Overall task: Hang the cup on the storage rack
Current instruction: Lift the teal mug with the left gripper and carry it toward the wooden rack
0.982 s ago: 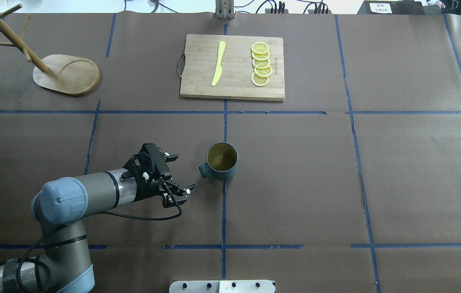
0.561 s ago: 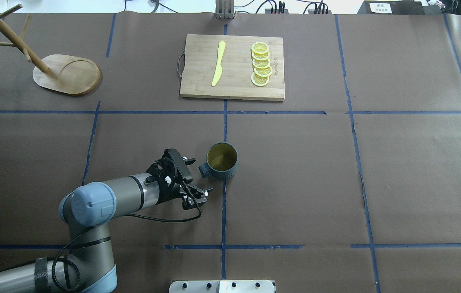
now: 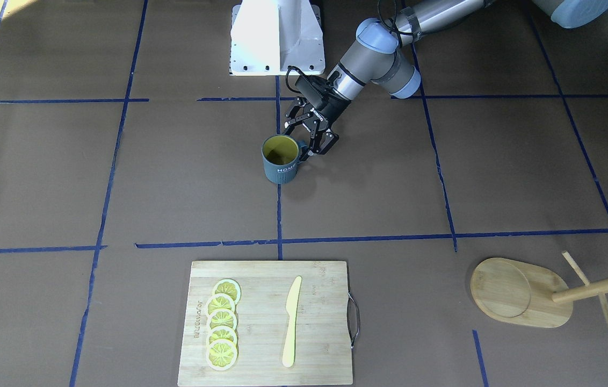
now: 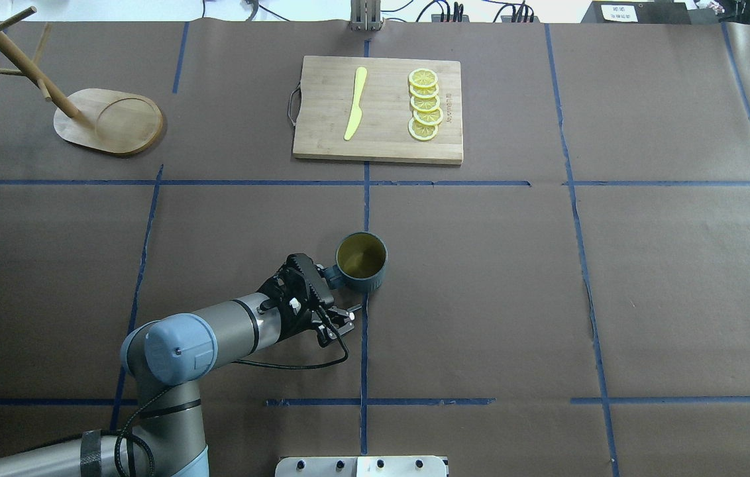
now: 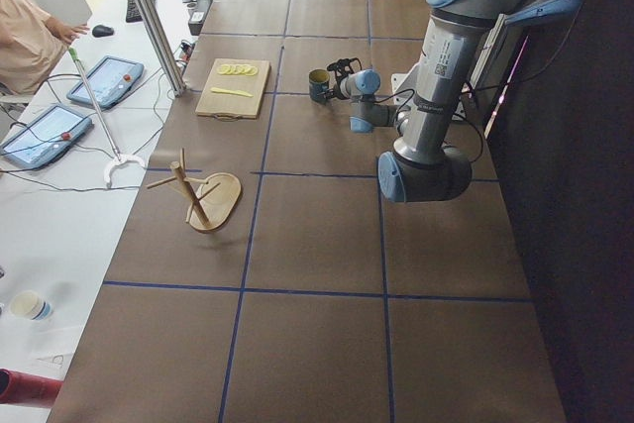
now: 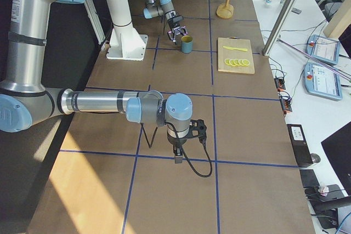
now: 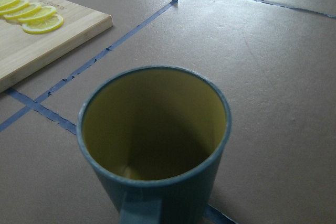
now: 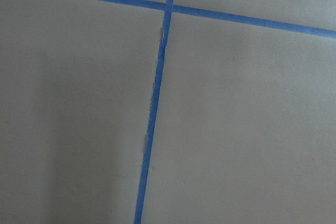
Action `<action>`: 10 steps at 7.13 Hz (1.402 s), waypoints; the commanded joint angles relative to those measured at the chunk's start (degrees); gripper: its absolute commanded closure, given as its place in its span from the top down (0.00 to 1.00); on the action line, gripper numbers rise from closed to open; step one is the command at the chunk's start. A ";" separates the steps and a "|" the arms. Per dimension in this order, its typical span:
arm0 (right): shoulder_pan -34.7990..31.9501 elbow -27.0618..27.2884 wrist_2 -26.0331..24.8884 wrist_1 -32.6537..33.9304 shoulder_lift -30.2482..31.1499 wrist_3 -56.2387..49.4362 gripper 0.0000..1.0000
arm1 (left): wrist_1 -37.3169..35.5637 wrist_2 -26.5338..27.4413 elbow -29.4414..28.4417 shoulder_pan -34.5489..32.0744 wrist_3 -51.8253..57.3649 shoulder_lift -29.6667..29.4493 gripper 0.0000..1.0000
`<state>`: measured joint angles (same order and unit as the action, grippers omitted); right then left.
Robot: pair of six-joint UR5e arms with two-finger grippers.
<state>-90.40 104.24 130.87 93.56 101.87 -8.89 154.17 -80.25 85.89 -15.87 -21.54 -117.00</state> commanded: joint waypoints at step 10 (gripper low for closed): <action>-0.04 0.00 0.00 -0.05 0.00 -0.60 1.00 | 8.95 0.01 10.44 -13.35 -69.68 0.98 0.00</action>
<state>-90.44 104.24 130.87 93.52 101.87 -9.45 161.73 -79.90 96.19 -24.78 -78.55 -116.20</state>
